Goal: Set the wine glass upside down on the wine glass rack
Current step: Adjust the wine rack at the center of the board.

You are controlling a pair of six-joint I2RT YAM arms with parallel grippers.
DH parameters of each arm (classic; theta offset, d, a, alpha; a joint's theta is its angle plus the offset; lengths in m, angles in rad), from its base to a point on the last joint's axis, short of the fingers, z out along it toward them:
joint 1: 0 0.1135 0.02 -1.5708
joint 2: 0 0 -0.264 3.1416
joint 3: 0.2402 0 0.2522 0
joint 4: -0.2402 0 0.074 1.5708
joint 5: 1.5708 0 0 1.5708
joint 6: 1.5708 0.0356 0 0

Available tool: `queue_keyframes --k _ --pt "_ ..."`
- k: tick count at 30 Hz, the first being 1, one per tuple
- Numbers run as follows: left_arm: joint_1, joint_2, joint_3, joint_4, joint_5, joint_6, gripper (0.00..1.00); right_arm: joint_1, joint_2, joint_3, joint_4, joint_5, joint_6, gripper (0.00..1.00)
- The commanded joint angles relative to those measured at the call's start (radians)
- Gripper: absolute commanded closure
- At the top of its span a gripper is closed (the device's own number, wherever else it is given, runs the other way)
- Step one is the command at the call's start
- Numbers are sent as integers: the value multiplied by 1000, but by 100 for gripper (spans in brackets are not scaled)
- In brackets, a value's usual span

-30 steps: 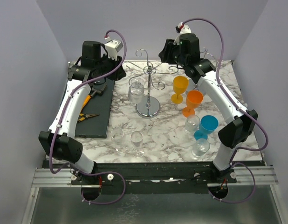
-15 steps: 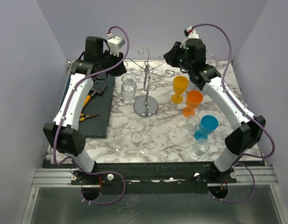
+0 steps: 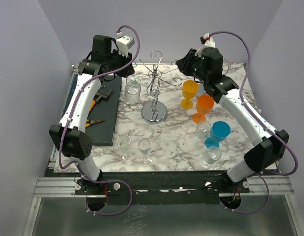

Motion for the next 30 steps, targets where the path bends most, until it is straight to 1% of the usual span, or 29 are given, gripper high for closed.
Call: queue_keyframes --k 1,4,5,7,9,11,12,13,14,17,19,22,24,25,28,30 --pt "-1 27 59 66 -53 31 72 13 -27 -35 -45 -36 -27 99" --pt "0 34 74 66 -66 38 68 12 -24 -34 -54 -17 -29 99" --pt "0 32 77 65 -72 40 66 13 -23 -32 -56 -12 -28 98" --pt "1 24 79 65 -91 49 60 12 -26 -29 -64 17 -32 87" --pt "2 13 75 65 -115 56 50 13 -32 -22 -72 42 -45 83" --pt "2 -4 64 63 -136 63 43 13 -38 -10 -81 67 -55 75" --pt "3 -15 56 61 -139 70 41 13 -43 -4 -86 75 -60 71" --pt "5 -27 44 60 -143 73 37 13 -46 3 -91 87 -65 66" --pt "5 -38 35 58 -150 74 33 13 -48 12 -98 95 -68 59" --pt "9 -66 6 41 -169 81 29 13 -59 38 -124 131 -83 49" --pt "14 -79 -6 30 -192 82 26 11 -72 55 -142 154 -91 39" --pt "34 -84 -1 -3 -221 79 19 9 -97 73 -166 188 -106 27" --pt "59 -83 10 -33 -225 67 10 8 -128 77 -180 199 -113 19" --pt "73 -79 19 -53 -217 59 8 8 -142 77 -187 198 -117 15" --pt "143 -68 64 -118 -176 28 7 8 -182 87 -251 168 -131 9" --pt "201 -66 82 -154 -122 4 6 8 -206 82 -300 127 -129 5"
